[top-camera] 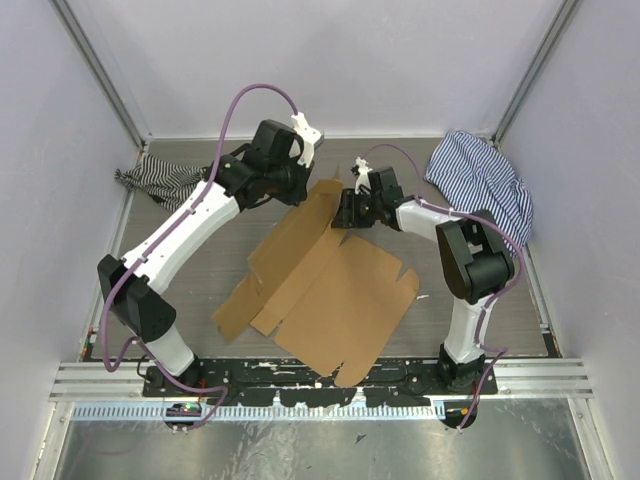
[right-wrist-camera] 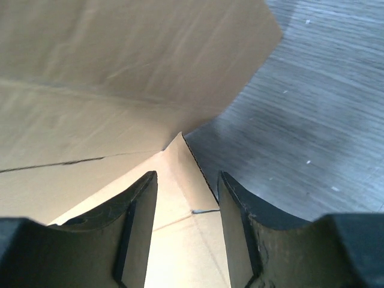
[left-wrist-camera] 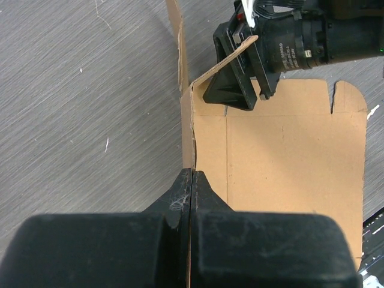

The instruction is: Fold the paper box

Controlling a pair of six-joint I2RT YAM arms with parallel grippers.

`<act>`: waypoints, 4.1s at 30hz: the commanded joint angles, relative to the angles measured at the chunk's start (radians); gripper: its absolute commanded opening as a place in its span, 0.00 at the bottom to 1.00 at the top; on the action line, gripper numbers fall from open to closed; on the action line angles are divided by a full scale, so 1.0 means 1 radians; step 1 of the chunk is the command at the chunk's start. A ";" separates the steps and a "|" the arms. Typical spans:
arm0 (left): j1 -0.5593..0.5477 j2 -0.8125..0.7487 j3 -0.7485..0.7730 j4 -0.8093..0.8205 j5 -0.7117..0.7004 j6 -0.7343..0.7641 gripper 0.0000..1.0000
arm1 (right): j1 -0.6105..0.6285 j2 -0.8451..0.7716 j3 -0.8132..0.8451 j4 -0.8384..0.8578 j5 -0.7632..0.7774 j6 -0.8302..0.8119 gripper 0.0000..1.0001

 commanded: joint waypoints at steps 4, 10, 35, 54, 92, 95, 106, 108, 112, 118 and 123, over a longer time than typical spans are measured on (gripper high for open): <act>0.001 -0.033 -0.047 0.059 0.014 -0.016 0.00 | 0.051 -0.121 -0.040 -0.021 0.017 -0.002 0.49; 0.001 -0.048 -0.091 0.083 0.017 -0.027 0.00 | 0.108 -0.120 -0.044 -0.030 -0.009 0.001 0.49; 0.001 -0.100 -0.213 0.102 0.017 -0.098 0.00 | 0.179 0.007 -0.103 -0.008 0.151 0.091 0.49; -0.001 -0.119 -0.214 0.064 -0.041 -0.111 0.00 | 0.183 -0.192 -0.102 -0.063 0.283 0.125 0.49; 0.001 -0.108 -0.184 -0.015 -0.084 -0.131 0.00 | 0.983 -0.445 -0.354 0.240 0.674 0.035 0.54; 0.000 -0.110 -0.184 -0.016 -0.085 -0.127 0.00 | 1.018 -0.398 -0.327 0.250 0.711 0.016 0.54; 0.000 -0.100 -0.177 -0.050 -0.079 -0.152 0.00 | 1.095 -0.251 -0.303 0.329 0.754 -0.070 0.57; -0.001 -0.098 -0.174 -0.054 -0.079 -0.155 0.00 | 1.127 -0.223 -0.304 0.346 0.815 -0.093 0.57; -0.001 -0.101 -0.174 -0.060 -0.083 -0.154 0.00 | 1.139 -0.165 -0.294 0.355 0.850 -0.090 0.57; 0.000 -0.116 -0.190 -0.059 -0.087 -0.154 0.00 | 1.139 -0.144 -0.270 0.342 0.897 -0.083 0.57; -0.001 -0.116 -0.203 -0.052 -0.081 -0.162 0.00 | 1.139 -0.131 -0.248 0.333 0.904 -0.082 0.57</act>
